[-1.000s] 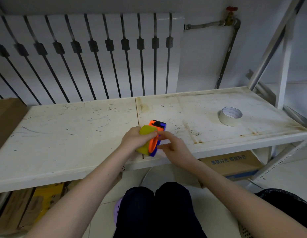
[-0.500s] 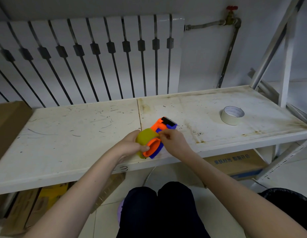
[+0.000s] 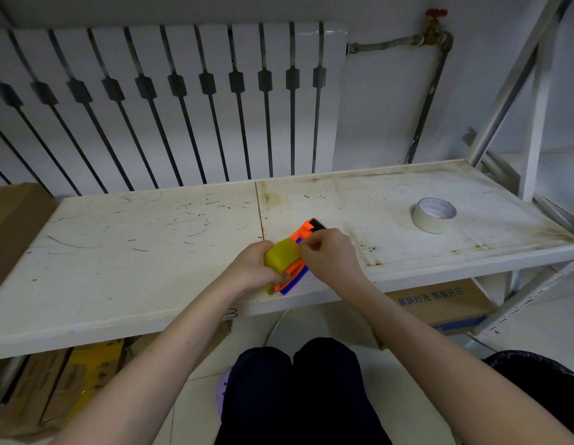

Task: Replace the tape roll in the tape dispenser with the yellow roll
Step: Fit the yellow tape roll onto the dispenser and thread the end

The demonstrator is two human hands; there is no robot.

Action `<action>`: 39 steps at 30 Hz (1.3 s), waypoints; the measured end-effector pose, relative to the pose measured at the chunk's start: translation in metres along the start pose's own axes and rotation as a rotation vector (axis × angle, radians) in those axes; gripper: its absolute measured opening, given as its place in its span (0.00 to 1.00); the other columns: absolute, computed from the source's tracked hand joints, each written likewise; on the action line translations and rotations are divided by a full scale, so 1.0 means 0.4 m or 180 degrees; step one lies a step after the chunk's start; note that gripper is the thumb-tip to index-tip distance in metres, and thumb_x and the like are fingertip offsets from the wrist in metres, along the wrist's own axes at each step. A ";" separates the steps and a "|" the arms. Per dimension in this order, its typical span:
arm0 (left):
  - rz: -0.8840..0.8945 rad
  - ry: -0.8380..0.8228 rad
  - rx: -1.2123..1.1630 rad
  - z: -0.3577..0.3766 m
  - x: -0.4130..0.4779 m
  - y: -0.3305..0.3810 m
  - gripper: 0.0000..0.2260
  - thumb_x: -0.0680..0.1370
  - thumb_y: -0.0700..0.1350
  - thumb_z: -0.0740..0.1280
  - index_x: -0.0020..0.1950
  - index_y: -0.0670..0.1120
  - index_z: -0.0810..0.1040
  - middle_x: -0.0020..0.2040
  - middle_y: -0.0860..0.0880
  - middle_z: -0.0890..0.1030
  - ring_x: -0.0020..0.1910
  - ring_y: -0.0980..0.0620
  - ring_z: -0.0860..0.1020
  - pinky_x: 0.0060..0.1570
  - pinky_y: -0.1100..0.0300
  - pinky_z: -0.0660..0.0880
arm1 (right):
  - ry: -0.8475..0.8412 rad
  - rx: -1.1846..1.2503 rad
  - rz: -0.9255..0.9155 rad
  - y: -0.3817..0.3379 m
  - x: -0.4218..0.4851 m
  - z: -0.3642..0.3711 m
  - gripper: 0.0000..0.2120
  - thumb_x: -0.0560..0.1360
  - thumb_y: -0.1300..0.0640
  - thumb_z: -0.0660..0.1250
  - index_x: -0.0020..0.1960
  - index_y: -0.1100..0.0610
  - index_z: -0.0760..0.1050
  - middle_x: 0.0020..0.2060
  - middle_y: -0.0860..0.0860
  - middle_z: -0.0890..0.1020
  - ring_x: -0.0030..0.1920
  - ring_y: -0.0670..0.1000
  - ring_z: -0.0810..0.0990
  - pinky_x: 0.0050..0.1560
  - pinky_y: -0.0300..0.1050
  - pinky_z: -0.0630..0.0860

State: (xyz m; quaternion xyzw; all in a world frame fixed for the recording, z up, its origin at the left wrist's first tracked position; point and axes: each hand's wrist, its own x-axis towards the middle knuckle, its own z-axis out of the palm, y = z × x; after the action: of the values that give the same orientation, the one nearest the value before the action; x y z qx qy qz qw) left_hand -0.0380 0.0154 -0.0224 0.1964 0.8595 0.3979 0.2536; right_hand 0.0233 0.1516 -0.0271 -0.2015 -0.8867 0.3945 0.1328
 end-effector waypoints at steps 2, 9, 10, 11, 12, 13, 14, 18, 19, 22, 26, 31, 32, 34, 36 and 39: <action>0.0053 0.0123 0.0235 0.013 -0.002 0.007 0.18 0.65 0.41 0.76 0.52 0.46 0.76 0.52 0.43 0.80 0.53 0.43 0.78 0.52 0.48 0.76 | -0.0026 0.0012 0.0163 0.005 0.010 -0.010 0.15 0.71 0.63 0.62 0.25 0.61 0.68 0.22 0.51 0.66 0.26 0.49 0.62 0.27 0.38 0.60; 0.0397 0.0633 0.0740 0.079 -0.029 0.037 0.19 0.62 0.48 0.78 0.50 0.48 0.78 0.43 0.50 0.76 0.44 0.47 0.74 0.34 0.62 0.64 | -0.0334 0.0081 0.0889 0.042 0.048 -0.046 0.09 0.69 0.57 0.69 0.36 0.63 0.78 0.30 0.58 0.75 0.29 0.52 0.71 0.35 0.41 0.69; 0.0448 0.0677 0.0788 0.089 -0.031 0.039 0.20 0.62 0.49 0.78 0.51 0.48 0.78 0.43 0.51 0.76 0.45 0.47 0.75 0.36 0.61 0.65 | -0.0356 0.0135 0.0973 0.048 0.051 -0.049 0.11 0.69 0.57 0.69 0.38 0.66 0.78 0.32 0.61 0.77 0.30 0.52 0.73 0.37 0.43 0.72; 0.0485 0.0707 0.0833 0.098 -0.032 0.041 0.20 0.62 0.50 0.78 0.51 0.48 0.78 0.43 0.51 0.76 0.46 0.47 0.76 0.38 0.60 0.66 | -0.0380 0.0190 0.1053 0.054 0.054 -0.052 0.14 0.69 0.58 0.69 0.42 0.70 0.79 0.34 0.64 0.79 0.32 0.52 0.75 0.39 0.45 0.74; 0.0491 0.0715 0.0880 0.104 -0.033 0.043 0.20 0.62 0.50 0.78 0.51 0.48 0.78 0.43 0.51 0.76 0.46 0.47 0.76 0.39 0.60 0.66 | -0.0424 0.0237 0.1119 0.058 0.056 -0.055 0.15 0.69 0.58 0.70 0.47 0.71 0.79 0.38 0.65 0.81 0.34 0.52 0.77 0.41 0.46 0.77; 0.0482 0.0718 0.0938 0.110 -0.033 0.044 0.21 0.62 0.50 0.78 0.51 0.48 0.77 0.44 0.51 0.77 0.46 0.47 0.76 0.40 0.59 0.68 | -0.0482 0.0282 0.1176 0.061 0.056 -0.059 0.15 0.70 0.58 0.70 0.50 0.70 0.79 0.40 0.64 0.82 0.35 0.52 0.78 0.42 0.47 0.79; 0.0471 0.0722 0.0999 0.115 -0.033 0.044 0.21 0.62 0.51 0.78 0.51 0.48 0.77 0.45 0.50 0.78 0.46 0.47 0.76 0.41 0.58 0.69 | -0.0545 0.0329 0.1231 0.063 0.055 -0.062 0.14 0.71 0.58 0.70 0.50 0.69 0.79 0.40 0.62 0.82 0.35 0.52 0.78 0.41 0.45 0.79; 0.0514 0.0760 0.1224 0.127 -0.034 0.042 0.20 0.63 0.51 0.77 0.52 0.49 0.77 0.50 0.48 0.81 0.50 0.45 0.78 0.46 0.56 0.74 | -0.0759 0.0539 0.1433 0.072 0.052 -0.069 0.08 0.73 0.58 0.68 0.48 0.63 0.76 0.34 0.53 0.79 0.31 0.46 0.75 0.32 0.38 0.74; 0.0525 0.0757 0.1271 0.130 -0.034 0.042 0.20 0.64 0.51 0.77 0.52 0.49 0.76 0.50 0.48 0.81 0.50 0.45 0.78 0.46 0.56 0.74 | -0.0804 0.0551 0.1454 0.074 0.051 -0.069 0.07 0.74 0.57 0.68 0.46 0.62 0.75 0.34 0.52 0.78 0.31 0.46 0.75 0.33 0.38 0.73; 0.0588 0.0731 0.1373 0.136 -0.033 0.039 0.20 0.65 0.51 0.76 0.53 0.50 0.76 0.52 0.49 0.81 0.51 0.45 0.78 0.47 0.55 0.75 | -0.1024 0.0410 0.1434 0.074 0.049 -0.074 0.08 0.76 0.56 0.65 0.40 0.58 0.72 0.33 0.50 0.76 0.32 0.46 0.73 0.35 0.38 0.72; 0.0769 0.0824 0.1159 0.137 -0.030 0.033 0.22 0.67 0.49 0.74 0.58 0.49 0.72 0.54 0.47 0.77 0.51 0.46 0.76 0.46 0.56 0.73 | -0.1298 0.0256 0.1418 0.074 0.051 -0.075 0.07 0.78 0.57 0.60 0.42 0.58 0.71 0.33 0.50 0.74 0.33 0.47 0.70 0.36 0.38 0.71; 0.0980 0.0824 0.1226 0.120 -0.022 0.032 0.25 0.70 0.49 0.70 0.66 0.52 0.70 0.55 0.46 0.78 0.54 0.45 0.77 0.52 0.53 0.75 | -0.1161 0.0500 0.1508 0.065 0.055 -0.066 0.11 0.78 0.61 0.57 0.37 0.58 0.68 0.31 0.52 0.71 0.30 0.48 0.67 0.32 0.38 0.68; 0.0981 0.0783 0.1242 0.118 -0.022 0.032 0.25 0.70 0.47 0.69 0.67 0.53 0.70 0.55 0.46 0.78 0.55 0.45 0.77 0.52 0.53 0.75 | -0.1141 0.0559 0.1556 0.063 0.055 -0.065 0.12 0.78 0.62 0.57 0.36 0.58 0.67 0.30 0.52 0.70 0.29 0.48 0.67 0.32 0.38 0.68; 0.0974 0.0744 0.1222 0.113 -0.024 0.031 0.26 0.70 0.46 0.69 0.68 0.54 0.69 0.56 0.45 0.79 0.56 0.44 0.76 0.53 0.53 0.75 | -0.1127 0.0611 0.1618 0.060 0.053 -0.063 0.11 0.78 0.62 0.57 0.36 0.58 0.67 0.30 0.53 0.69 0.29 0.48 0.66 0.31 0.38 0.66; 0.0977 0.0711 0.1214 0.107 -0.024 0.031 0.26 0.70 0.45 0.68 0.68 0.55 0.69 0.56 0.46 0.79 0.56 0.44 0.76 0.53 0.53 0.75 | -0.1102 0.0646 0.1618 0.062 0.051 -0.059 0.10 0.78 0.62 0.57 0.37 0.59 0.67 0.30 0.53 0.68 0.29 0.49 0.64 0.30 0.39 0.64; 0.0965 0.0685 0.1176 0.102 -0.019 0.035 0.26 0.70 0.43 0.68 0.68 0.55 0.70 0.57 0.46 0.79 0.56 0.45 0.77 0.52 0.54 0.75 | -0.0998 0.0652 0.1566 0.069 0.049 -0.051 0.08 0.77 0.63 0.56 0.38 0.59 0.67 0.30 0.53 0.67 0.29 0.49 0.62 0.29 0.39 0.60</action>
State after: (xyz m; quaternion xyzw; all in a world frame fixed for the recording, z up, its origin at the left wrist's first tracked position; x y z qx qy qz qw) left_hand -0.0059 0.0435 -0.0319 0.3224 0.9004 0.2862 0.0581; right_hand 0.0207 0.1906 -0.0329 -0.3323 -0.7766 0.5284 -0.0855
